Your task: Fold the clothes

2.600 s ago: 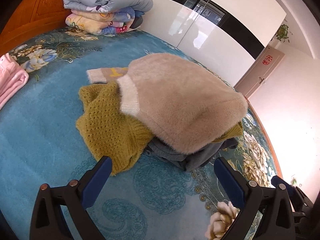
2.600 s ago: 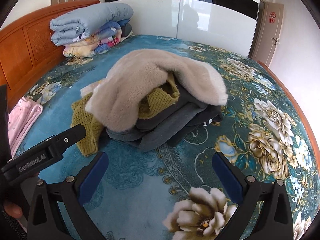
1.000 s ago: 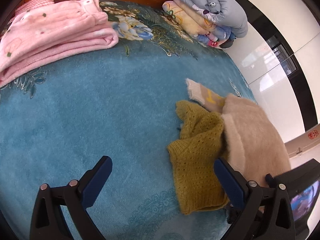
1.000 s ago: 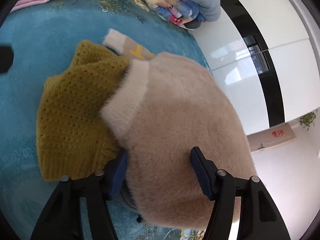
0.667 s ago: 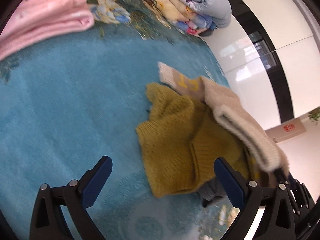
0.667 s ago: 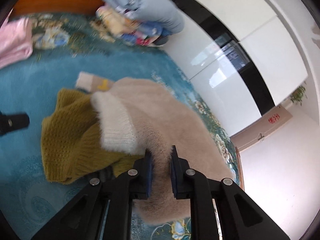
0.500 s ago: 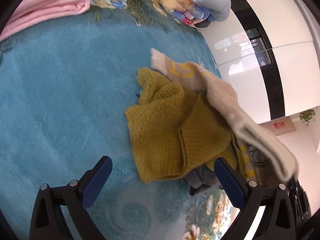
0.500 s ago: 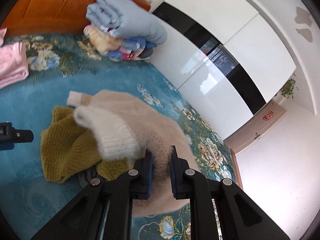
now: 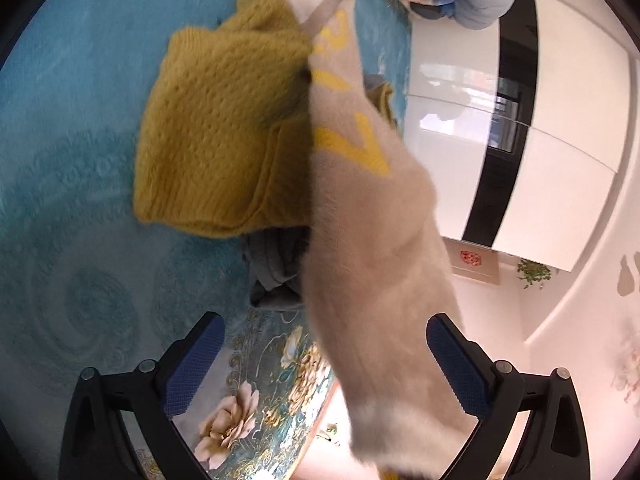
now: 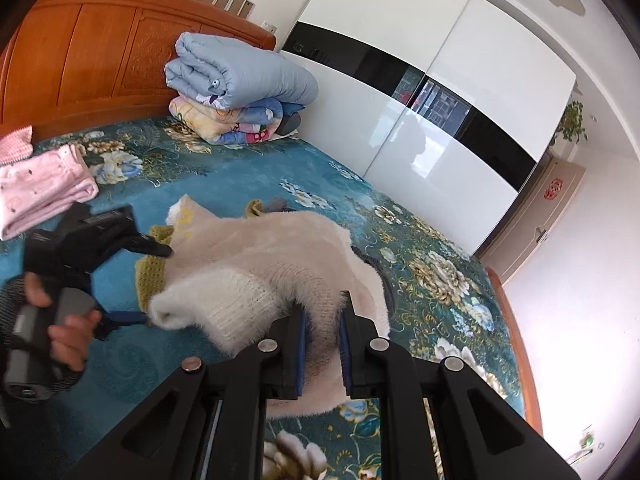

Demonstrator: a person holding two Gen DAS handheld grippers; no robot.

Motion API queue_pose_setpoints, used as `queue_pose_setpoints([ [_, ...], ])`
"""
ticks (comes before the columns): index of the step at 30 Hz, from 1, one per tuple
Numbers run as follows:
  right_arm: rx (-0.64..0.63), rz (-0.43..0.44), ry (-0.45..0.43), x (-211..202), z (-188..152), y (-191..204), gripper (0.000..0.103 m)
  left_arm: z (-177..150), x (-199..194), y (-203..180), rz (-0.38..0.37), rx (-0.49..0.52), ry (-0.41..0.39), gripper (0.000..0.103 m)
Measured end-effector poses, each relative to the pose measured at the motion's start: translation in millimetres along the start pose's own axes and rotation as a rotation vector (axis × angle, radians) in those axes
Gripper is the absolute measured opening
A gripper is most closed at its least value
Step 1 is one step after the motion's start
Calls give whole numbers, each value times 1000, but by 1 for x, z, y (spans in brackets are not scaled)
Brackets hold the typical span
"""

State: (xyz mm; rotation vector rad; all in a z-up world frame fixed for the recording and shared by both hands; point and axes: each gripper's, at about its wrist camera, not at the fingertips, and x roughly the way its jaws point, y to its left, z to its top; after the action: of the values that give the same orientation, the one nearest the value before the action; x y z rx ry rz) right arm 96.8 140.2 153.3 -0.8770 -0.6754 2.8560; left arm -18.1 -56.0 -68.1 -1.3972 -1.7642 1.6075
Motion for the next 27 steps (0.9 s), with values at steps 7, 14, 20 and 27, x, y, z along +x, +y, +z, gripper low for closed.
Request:
queue_pose_setpoints([
  [7, 52, 20, 20, -11, -20, -23, 14, -13, 12, -25, 36, 51, 34, 34],
  [14, 181, -9, 46, -13, -36, -58, 14, -38, -20, -99, 174, 361, -24, 18],
  [20, 296, -81, -32, -45, -26, -100, 14, -95, -60, -201, 191, 735, -68, 15],
  [27, 309, -179, -224, -140, -10, -144, 14, -172, -125, -287, 15, 979, -69, 15],
])
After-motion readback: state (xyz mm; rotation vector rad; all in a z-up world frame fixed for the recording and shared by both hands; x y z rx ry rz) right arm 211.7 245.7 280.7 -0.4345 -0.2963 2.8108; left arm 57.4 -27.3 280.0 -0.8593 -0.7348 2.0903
